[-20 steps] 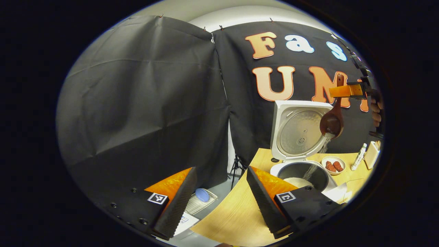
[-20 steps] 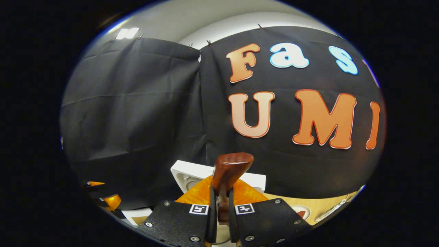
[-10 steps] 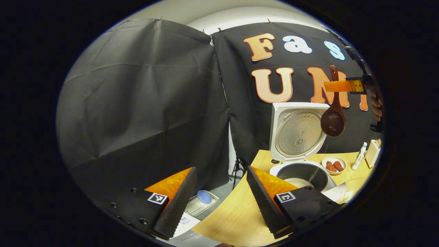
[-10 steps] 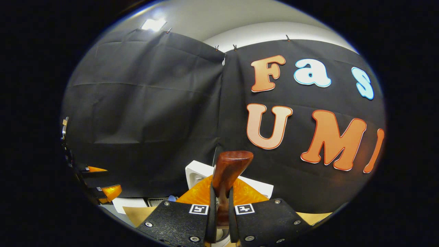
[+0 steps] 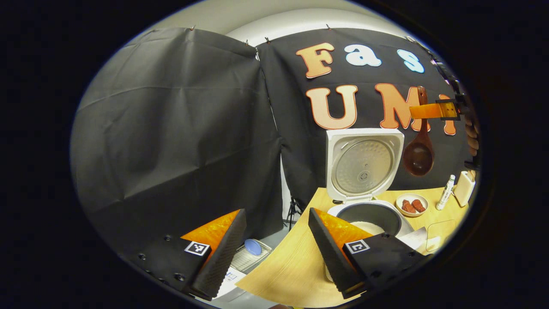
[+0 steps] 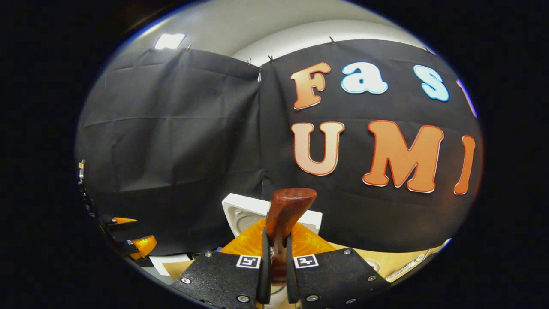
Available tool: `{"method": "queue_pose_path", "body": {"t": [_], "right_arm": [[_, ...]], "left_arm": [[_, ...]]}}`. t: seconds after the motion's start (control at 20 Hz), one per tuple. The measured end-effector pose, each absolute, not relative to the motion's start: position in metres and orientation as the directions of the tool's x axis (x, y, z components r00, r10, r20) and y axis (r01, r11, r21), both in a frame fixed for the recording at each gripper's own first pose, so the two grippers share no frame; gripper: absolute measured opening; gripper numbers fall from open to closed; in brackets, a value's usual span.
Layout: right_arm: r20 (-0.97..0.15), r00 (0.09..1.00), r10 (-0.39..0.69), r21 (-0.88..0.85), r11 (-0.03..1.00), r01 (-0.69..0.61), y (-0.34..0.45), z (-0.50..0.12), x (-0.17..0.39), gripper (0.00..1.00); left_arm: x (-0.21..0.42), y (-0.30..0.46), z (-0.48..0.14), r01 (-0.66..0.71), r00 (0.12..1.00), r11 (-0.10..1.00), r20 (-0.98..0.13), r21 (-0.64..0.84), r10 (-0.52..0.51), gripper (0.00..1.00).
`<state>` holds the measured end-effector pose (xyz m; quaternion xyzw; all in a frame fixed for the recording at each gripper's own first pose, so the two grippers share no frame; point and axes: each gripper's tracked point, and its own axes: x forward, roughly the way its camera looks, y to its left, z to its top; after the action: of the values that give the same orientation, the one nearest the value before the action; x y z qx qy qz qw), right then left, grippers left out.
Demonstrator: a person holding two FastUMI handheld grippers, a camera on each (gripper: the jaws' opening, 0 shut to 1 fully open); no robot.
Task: Close the left gripper, press the button to open the rice cooker; take a wooden spoon from the chopstick holder with the right hand, scoop a spoonful of rice and pour it into the rice cooker, then put the wooden spoon back into the chopstick holder.
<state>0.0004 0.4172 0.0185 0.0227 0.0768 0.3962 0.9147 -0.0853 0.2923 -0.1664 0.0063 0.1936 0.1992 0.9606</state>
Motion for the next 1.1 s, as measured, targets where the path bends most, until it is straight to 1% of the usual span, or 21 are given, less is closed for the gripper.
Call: {"method": "queue_pose_path", "body": {"t": [0.05,0.1,0.3,0.35,0.45,0.65,0.7,0.85,0.9,1.0,1.05,1.1], "right_arm": [[-0.129,0.681,0.721,0.108,0.693,-0.713,0.406,0.014,0.000,0.14],[-0.139,0.689,0.711,0.114,0.703,-0.702,0.394,0.008,0.000,0.14],[-0.173,0.738,0.652,0.139,0.758,-0.637,0.338,-0.015,0.003,0.14],[-0.187,0.750,0.634,0.150,0.773,-0.617,0.325,-0.023,0.007,0.14],[-0.219,0.773,0.595,0.174,0.804,-0.569,0.291,-0.040,0.011,0.14],[-0.285,0.824,0.489,0.204,0.871,-0.446,0.215,-0.071,0.012,0.14],[-0.299,0.834,0.464,0.208,0.885,-0.417,0.197,-0.079,0.009,0.14],[-0.352,0.858,0.375,0.223,0.924,-0.312,0.139,-0.104,0.002,0.14],[-0.376,0.859,0.348,0.235,0.932,-0.274,0.120,-0.116,-0.002,0.14],[-0.421,0.857,0.298,0.257,0.945,-0.202,0.087,-0.138,-0.010,0.14],[-0.436,0.859,0.270,0.260,0.951,-0.167,0.071,-0.146,-0.014,0.14],[-0.452,0.858,0.244,0.261,0.956,-0.134,0.057,-0.156,-0.020,0.14]], "left_arm": [[-0.084,0.286,-0.166,-0.374,0.849,0.923,-0.370,0.087,0.379,0.94],[-0.081,0.278,-0.165,-0.365,0.852,0.927,-0.370,0.083,0.369,0.99],[-0.072,0.243,-0.159,-0.319,0.874,0.945,-0.363,0.076,0.324,0.99],[-0.070,0.234,-0.159,-0.305,0.879,0.950,-0.363,0.075,0.310,0.94],[-0.062,0.215,-0.158,-0.277,0.887,0.958,-0.365,0.068,0.282,0.94],[-0.053,0.186,-0.155,-0.240,0.897,0.969,-0.370,0.054,0.243,0.94],[-0.051,0.180,-0.153,-0.236,0.899,0.970,-0.369,0.052,0.238,0.99],[-0.044,0.159,-0.150,-0.216,0.906,0.976,-0.365,0.042,0.216,0.99],[-0.040,0.149,-0.148,-0.204,0.908,0.978,-0.366,0.033,0.202,0.94],[-0.037,0.131,-0.149,-0.180,0.911,0.983,-0.373,0.021,0.175,0.94],[-0.034,0.124,-0.149,-0.166,0.913,0.986,-0.374,0.022,0.163,0.99],[-0.030,0.118,-0.148,-0.152,0.914,0.988,-0.376,0.027,0.151,0.94]]}}
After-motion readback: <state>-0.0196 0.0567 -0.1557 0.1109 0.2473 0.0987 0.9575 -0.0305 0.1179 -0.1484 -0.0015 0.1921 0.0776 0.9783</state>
